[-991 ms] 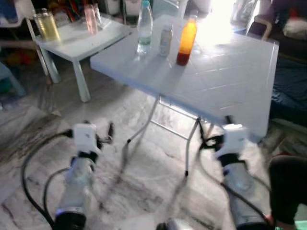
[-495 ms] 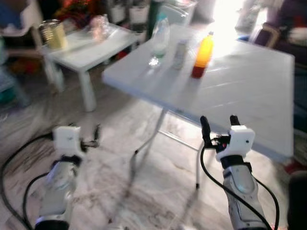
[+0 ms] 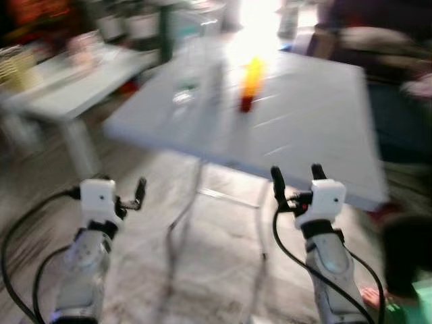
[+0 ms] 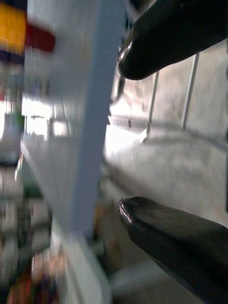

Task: Restocking fridge

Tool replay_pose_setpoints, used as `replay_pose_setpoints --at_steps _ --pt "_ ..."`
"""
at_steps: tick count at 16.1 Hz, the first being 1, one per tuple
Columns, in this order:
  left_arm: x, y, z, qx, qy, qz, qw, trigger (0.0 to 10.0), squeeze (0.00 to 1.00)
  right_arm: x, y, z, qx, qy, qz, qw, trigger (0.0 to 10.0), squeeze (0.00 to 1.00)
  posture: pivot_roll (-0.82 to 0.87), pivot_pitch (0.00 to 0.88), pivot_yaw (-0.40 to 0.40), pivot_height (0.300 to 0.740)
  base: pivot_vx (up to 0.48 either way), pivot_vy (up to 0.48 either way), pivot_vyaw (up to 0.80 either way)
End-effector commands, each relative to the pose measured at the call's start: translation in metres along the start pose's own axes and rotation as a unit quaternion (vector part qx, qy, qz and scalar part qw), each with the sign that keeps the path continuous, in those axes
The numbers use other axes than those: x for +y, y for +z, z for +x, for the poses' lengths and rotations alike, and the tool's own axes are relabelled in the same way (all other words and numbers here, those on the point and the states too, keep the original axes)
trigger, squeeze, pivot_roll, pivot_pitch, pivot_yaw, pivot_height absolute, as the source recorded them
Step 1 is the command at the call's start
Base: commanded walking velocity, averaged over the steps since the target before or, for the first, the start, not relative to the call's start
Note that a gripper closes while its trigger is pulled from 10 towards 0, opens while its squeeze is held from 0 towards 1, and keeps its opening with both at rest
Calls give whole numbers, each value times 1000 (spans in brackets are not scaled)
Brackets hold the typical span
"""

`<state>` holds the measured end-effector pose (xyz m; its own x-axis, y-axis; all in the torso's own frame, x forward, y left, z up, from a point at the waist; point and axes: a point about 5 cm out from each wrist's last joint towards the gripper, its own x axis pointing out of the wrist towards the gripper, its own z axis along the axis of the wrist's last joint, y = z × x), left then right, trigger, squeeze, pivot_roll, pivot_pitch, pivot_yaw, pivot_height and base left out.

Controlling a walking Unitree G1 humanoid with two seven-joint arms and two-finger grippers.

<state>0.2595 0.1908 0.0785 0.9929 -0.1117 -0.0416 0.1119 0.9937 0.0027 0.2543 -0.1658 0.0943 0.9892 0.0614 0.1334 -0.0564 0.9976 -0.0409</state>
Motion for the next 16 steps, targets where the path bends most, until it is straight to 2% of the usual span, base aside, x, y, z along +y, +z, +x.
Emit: replay_pose_setpoints --at_steps 1,8,14,16 --pt "-5 5 4 -5 -12 0 1000 10000 0 -4 2 3 -2 -5 -4 1000 10000 0 41 31 -48 740 394 274 0" --pt "-8 16 16 -25 -6 -9 1000 10000 0 -4 2 4 -4 -8 -11 1000 10000 0 27 29 -37 740 392 275 0" --pt "-18 17 19 -27 -25 -10 999 10000 0 -4 2 6 -4 -6 -16 1000 10000 0 25 27 -42 740 392 235 0" --pt "-29 13 17 -17 -58 -7 998 10000 0 -3 1 7 -2 -1 -18 1000 10000 0 25 29 -46 740 0 0 -328"
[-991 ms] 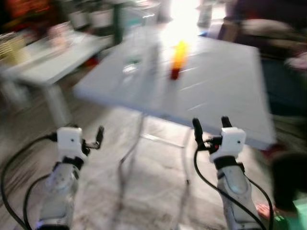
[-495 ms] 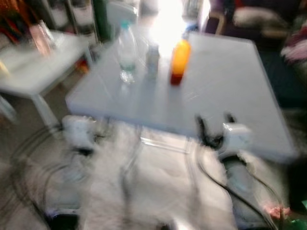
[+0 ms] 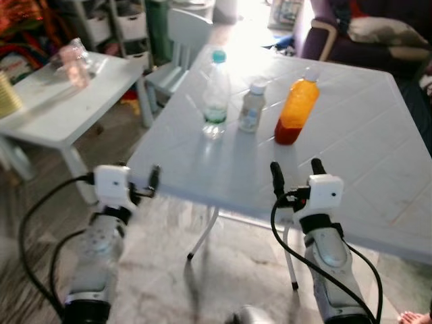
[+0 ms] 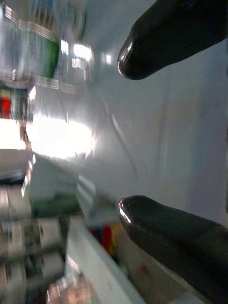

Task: Restocking fridge

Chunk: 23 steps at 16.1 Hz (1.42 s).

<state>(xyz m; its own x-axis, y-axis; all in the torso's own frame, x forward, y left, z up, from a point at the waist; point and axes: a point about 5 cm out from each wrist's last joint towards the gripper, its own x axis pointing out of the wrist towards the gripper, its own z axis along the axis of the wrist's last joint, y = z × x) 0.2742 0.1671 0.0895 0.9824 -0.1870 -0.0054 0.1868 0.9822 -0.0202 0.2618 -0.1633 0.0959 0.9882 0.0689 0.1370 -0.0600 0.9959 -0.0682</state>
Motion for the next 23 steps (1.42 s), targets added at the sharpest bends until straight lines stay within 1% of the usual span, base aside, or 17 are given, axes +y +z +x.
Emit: replay_pose_setpoints --at_steps 1,8,12,14,15,17,20,23 --pt "-11 -1 0 1 -27 7 1000 10000 0 -4 0 -1 1 -4 -5 1000 10000 0 24 29 -47 740 0 0 -800" --pt "-13 -3 0 6 -31 3 999 10000 0 -4 0 0 -1 1 -11 1000 10000 0 19 34 -49 740 0 0 -754" --pt "-11 2 1 -8 -23 -4 1000 10000 0 -5 3 1 -7 2 -20 1000 10000 0 18 38 -47 740 0 0 0" --pt "-9 8 4 -21 -15 -18 1000 10000 0 -5 14 7 -33 8 -36 999 10000 0 19 40 -46 740 0 0 0" --pt "-9 10 4 -24 -16 -17 999 10000 0 -4 18 10 -41 8 -36 998 10000 0 18 40 -46 740 0 0 0" --pt "-8 8 5 -22 -16 -17 999 10000 0 -4 18 11 -40 7 -33 999 10000 0 19 40 -45 740 0 0 0" --pt "-9 7 3 -21 -19 -18 999 10000 0 -2 14 7 -34 8 -31 999 10000 0 19 44 -43 740 0 0 -704" --pt "-10 7 4 -19 -22 -17 999 10000 0 0 12 5 -30 10 -30 999 10000 0 18 44 -38 740 0 0 0"
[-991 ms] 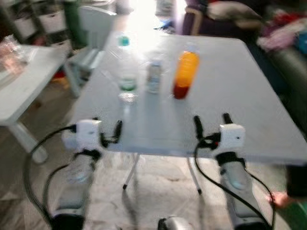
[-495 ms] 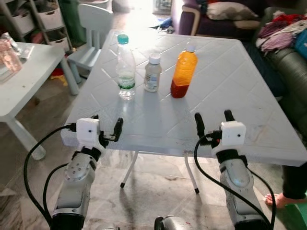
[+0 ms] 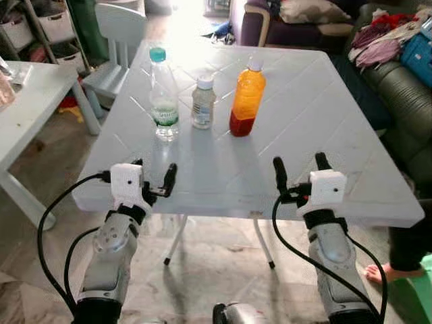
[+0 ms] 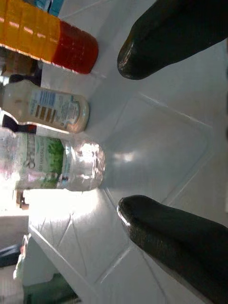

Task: Restocking fridge

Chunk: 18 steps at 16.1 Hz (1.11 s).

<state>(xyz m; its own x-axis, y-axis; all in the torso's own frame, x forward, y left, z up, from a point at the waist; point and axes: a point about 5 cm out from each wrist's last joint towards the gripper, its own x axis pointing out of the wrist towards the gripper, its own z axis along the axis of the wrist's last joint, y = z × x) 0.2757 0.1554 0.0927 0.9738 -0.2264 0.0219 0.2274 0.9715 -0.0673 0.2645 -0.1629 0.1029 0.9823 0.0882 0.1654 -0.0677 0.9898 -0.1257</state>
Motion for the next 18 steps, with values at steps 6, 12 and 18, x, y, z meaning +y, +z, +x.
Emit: replay_pose_setpoints --at_steps 6,12,18 --pt "8 7 -2 -8 4 19 1000 10000 0 5 5 -2 -11 15 -4 1000 10000 0 21 81 -49 740 191 0 0" --pt "7 4 -3 -5 6 18 1000 10000 0 4 5 2 -11 20 -7 1000 10000 0 21 78 -57 740 325 0 -75" --pt "6 1 -4 -2 8 8 1000 10000 0 11 9 0 -22 45 -21 999 10000 0 17 80 -62 740 50 0 0"
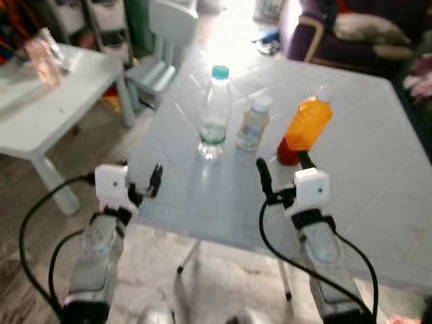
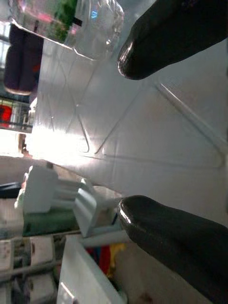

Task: Restocking fridge

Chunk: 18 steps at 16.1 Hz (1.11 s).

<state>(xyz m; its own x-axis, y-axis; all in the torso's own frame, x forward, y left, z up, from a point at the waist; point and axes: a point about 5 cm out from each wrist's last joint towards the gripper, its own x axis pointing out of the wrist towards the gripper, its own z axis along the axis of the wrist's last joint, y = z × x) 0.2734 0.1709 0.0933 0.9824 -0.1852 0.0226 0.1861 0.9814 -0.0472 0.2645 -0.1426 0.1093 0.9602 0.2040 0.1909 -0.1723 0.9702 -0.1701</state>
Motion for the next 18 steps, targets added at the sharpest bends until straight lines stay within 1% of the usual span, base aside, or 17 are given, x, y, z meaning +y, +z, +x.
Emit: replay_pose_setpoints --at_steps 1,3,5,6,7,9,10,12,13,15,17,18 --pt "-10 0 1 -1 -15 -4 1000 10000 0 -8 4 0 -9 -10 -12 1000 10000 0 20 83 -60 740 0 0 0" --pt "-10 -1 0 2 -17 -3 1000 10000 0 -12 10 6 -21 -17 -19 999 10000 0 24 86 -57 740 0 0 0" --pt "-9 -1 -1 4 -18 -1 1000 10000 0 -19 15 12 -30 -32 -24 999 10000 0 29 88 -55 740 0 0 0" --pt "-8 -1 -1 4 -18 0 1000 10000 0 -25 19 18 -39 -45 -28 998 10000 0 34 89 -52 740 0 0 0" --pt "-8 -1 -1 4 -18 0 1000 10000 0 -27 20 19 -41 -48 -32 997 10000 0 35 90 -51 740 0 0 0" --pt "-9 -1 -1 4 -20 1 1000 10000 0 -40 32 32 -59 -75 -29 995 10000 0 37 93 -45 740 0 0 0" --pt "-9 -1 -1 5 -20 2 1000 10000 0 -43 37 38 -68 -78 -28 994 10000 0 37 94 -41 740 0 0 0" --pt "-10 -1 -1 7 -22 2 1000 10000 0 -46 46 50 -74 -77 -5 994 10000 0 42 97 -37 740 0 0 0" --pt "-10 -2 -2 8 -24 3 1000 10000 0 -47 48 54 -77 -75 1 994 10000 0 43 97 -35 740 0 0 0" --pt "-11 -4 -3 12 -27 5 1000 10000 0 -48 60 68 -89 -71 10 993 10000 0 45 98 -33 740 0 0 0" --pt "-11 -4 -2 13 -27 6 1000 10000 0 -57 69 85 -76 -90 15 993 10000 0 49 99 -34 740 0 0 0" --pt "-12 -3 -2 13 -27 6 1000 10000 0 -58 70 88 -74 -90 14 993 10000 0 49 101 -36 740 0 0 0"
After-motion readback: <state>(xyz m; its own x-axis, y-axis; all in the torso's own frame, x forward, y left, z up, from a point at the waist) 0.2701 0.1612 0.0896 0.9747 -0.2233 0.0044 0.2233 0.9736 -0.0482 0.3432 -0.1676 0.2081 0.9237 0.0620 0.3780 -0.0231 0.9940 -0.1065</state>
